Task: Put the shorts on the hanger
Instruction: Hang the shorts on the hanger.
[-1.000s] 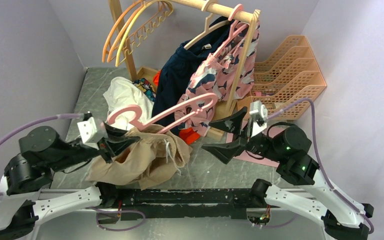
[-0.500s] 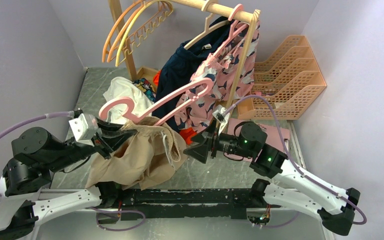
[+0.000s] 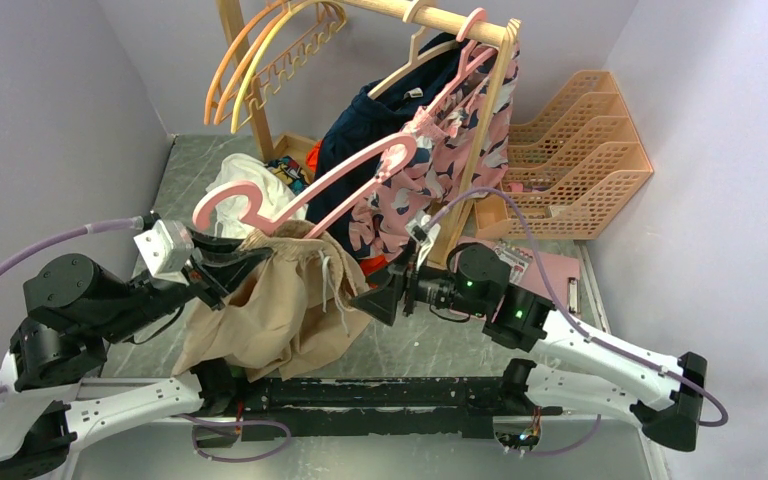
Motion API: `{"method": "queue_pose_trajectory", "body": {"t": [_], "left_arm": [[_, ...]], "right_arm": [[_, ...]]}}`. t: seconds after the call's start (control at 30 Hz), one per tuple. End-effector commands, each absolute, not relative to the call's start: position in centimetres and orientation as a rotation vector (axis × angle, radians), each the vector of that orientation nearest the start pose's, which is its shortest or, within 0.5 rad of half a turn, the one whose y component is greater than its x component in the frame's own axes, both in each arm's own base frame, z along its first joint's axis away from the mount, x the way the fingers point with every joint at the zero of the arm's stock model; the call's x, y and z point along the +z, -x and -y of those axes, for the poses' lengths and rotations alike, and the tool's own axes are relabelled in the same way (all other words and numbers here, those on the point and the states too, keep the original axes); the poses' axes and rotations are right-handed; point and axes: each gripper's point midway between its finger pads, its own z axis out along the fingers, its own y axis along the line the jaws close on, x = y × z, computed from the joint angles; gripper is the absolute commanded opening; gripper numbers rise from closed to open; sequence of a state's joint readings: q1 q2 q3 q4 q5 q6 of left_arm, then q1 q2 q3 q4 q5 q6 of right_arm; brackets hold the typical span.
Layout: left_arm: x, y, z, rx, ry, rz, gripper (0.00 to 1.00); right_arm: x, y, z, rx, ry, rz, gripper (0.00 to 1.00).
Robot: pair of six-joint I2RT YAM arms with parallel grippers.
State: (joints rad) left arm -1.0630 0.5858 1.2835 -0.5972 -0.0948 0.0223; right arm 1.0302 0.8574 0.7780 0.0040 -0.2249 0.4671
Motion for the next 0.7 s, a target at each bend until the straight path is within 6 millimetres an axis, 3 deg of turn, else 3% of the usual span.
{"method": "queue_pose_trajectory", "body": {"t": [0.0, 0.17, 0.27, 0.4, 0.5, 0.67], "left_arm": [[46.8, -11.8, 16.6, -0.776, -0.657, -1.270, 0.07], [46.6, -11.7, 16.7, -0.780, -0.664, -1.275, 0.07], [46.5, -11.6, 16.7, -0.783, -0.668, -1.277, 0.07], [46.3, -11.3, 16.6, -0.791, -0.678, -1.282, 0.07], [46.3, -11.1, 16.5, -0.801, -0.677, -1.287, 0.07], [45.9, -9.3, 15.9, -0.868, -0.714, -1.288, 0.07]], "right_arm": [[31.7, -12.4, -32.6, 1.270, 0.657, -1.630, 0.72], [31.3, -12.9, -33.1, 1.195, 0.612, -1.655, 0.63], [30.9, -13.6, -32.6, 1.157, 0.561, -1.669, 0.51], [30.4, -14.8, -31.8, 1.081, 0.506, -1.704, 0.18], [30.3, -16.1, -30.4, 0.975, 0.452, -1.728, 0.00], [31.9, -17.2, -26.6, 0.814, 0.401, -1.709, 0.00]]}}
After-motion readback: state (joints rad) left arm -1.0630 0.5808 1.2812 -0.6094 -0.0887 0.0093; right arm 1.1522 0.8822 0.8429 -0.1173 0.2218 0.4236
